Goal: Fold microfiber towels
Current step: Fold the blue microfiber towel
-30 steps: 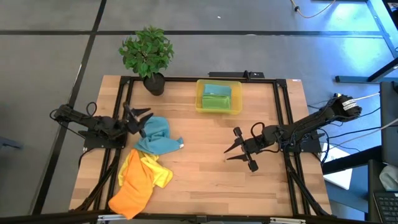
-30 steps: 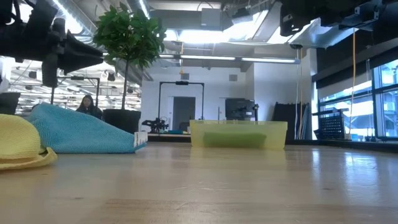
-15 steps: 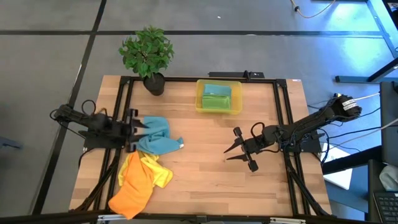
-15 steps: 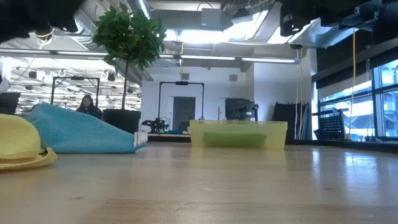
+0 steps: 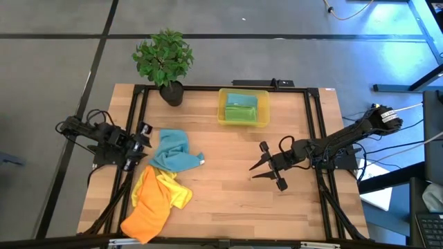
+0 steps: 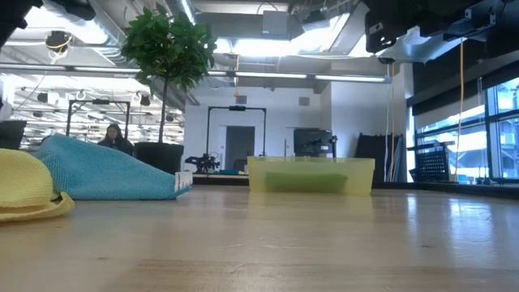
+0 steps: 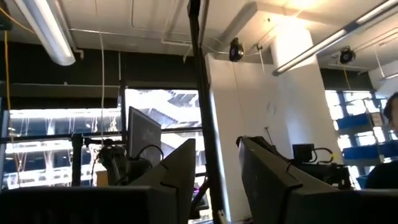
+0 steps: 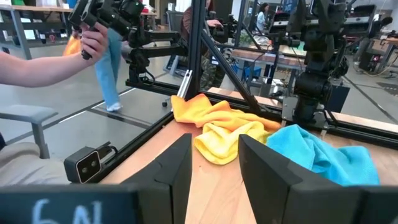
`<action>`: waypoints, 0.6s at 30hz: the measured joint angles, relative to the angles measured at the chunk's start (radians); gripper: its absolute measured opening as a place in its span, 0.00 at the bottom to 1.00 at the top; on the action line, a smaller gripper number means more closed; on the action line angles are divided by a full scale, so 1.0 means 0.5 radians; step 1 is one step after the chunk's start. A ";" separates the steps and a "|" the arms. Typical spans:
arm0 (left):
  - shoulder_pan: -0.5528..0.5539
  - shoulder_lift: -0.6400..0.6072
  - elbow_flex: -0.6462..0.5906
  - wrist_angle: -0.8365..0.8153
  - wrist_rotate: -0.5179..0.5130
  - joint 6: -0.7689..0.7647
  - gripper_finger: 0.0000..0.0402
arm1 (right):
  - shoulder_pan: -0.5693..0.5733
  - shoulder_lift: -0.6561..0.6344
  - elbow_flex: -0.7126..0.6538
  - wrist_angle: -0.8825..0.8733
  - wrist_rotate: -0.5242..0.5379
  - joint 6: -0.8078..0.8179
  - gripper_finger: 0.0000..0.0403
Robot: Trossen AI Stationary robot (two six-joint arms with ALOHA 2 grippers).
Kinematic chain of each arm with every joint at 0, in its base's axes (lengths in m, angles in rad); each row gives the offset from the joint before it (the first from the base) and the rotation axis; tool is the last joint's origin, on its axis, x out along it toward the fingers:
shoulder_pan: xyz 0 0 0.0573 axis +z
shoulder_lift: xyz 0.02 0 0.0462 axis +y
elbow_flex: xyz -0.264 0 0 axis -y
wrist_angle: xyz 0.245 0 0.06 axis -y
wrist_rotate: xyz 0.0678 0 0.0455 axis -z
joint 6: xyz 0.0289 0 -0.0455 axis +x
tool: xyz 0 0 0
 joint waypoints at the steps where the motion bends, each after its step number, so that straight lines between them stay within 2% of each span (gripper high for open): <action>1: 0.001 0.000 0.000 0.003 -0.005 0.000 0.28 | 0.000 0.000 0.000 0.000 0.000 -0.001 0.33; 3: 0.001 0.000 0.000 0.012 -0.039 -0.042 0.28 | 0.000 0.000 0.000 0.000 0.000 0.023 0.33; 5: 0.000 0.000 0.000 0.008 -0.162 -0.142 0.28 | 0.000 0.000 0.000 0.000 0.000 0.046 0.33; 9: 0.001 0.040 0.024 -0.058 -0.651 -0.243 0.28 | 0.000 0.000 0.000 0.000 0.001 0.082 0.33; 13: 0.000 0.170 0.186 -0.348 -0.646 -0.374 0.28 | 0.000 0.000 0.000 0.000 0.001 0.081 0.33; 18: -0.001 0.509 0.476 -0.743 -0.717 -0.619 0.28 | 0.000 0.000 0.000 -0.001 0.001 0.048 0.33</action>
